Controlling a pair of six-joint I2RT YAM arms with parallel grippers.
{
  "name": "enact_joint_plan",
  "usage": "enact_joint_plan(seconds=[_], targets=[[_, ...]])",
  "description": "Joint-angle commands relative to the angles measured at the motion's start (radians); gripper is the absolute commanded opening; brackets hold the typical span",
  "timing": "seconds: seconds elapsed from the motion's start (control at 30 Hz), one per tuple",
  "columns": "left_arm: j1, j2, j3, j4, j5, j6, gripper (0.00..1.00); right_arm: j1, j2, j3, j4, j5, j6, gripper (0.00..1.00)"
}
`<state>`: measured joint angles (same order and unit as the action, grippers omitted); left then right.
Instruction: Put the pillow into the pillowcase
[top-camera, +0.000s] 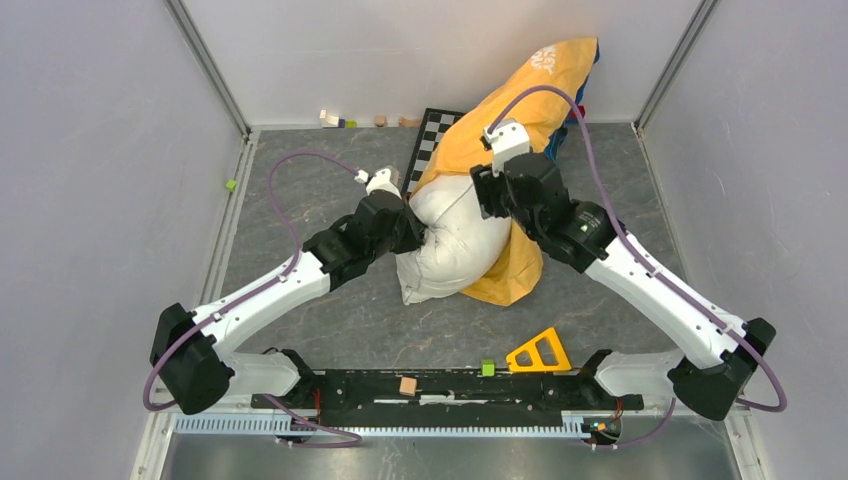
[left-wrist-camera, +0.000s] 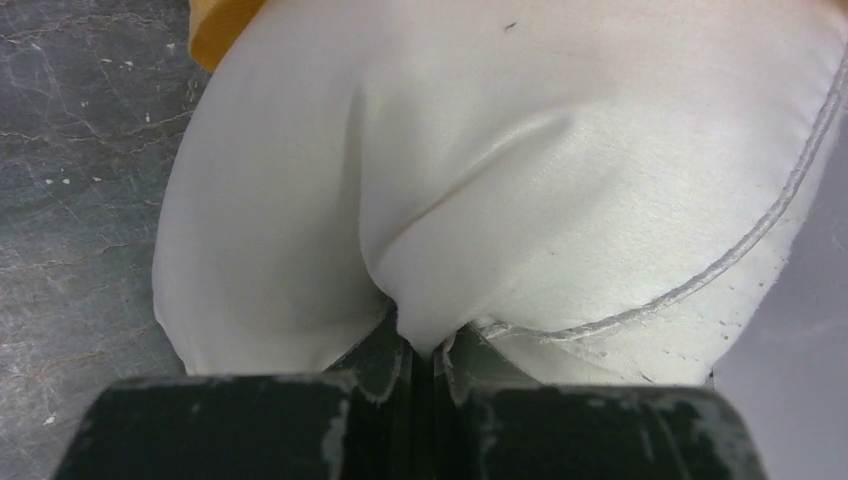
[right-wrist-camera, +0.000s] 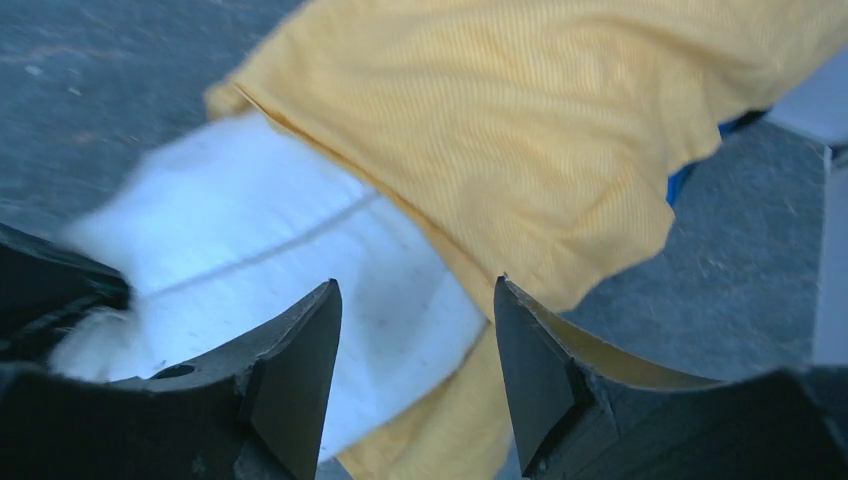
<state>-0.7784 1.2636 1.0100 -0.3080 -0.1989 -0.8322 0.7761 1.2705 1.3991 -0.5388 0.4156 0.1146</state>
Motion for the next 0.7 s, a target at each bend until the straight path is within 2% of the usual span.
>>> enact_joint_plan(seconds=[0.0,0.2,0.67], targets=[[0.021,0.034,-0.038,-0.072,-0.017,-0.026,0.02,-0.002,-0.041,-0.129,0.02,0.132,-0.025,0.62],[0.031,0.031,-0.044,-0.077,-0.005,-0.027,0.03,-0.033,-0.054,-0.227,0.059,0.241,-0.026,0.55],[0.062,0.036,-0.063,-0.08,0.007,-0.029,0.02,-0.052,-0.137,-0.275,0.082,0.217,-0.02,0.55]])
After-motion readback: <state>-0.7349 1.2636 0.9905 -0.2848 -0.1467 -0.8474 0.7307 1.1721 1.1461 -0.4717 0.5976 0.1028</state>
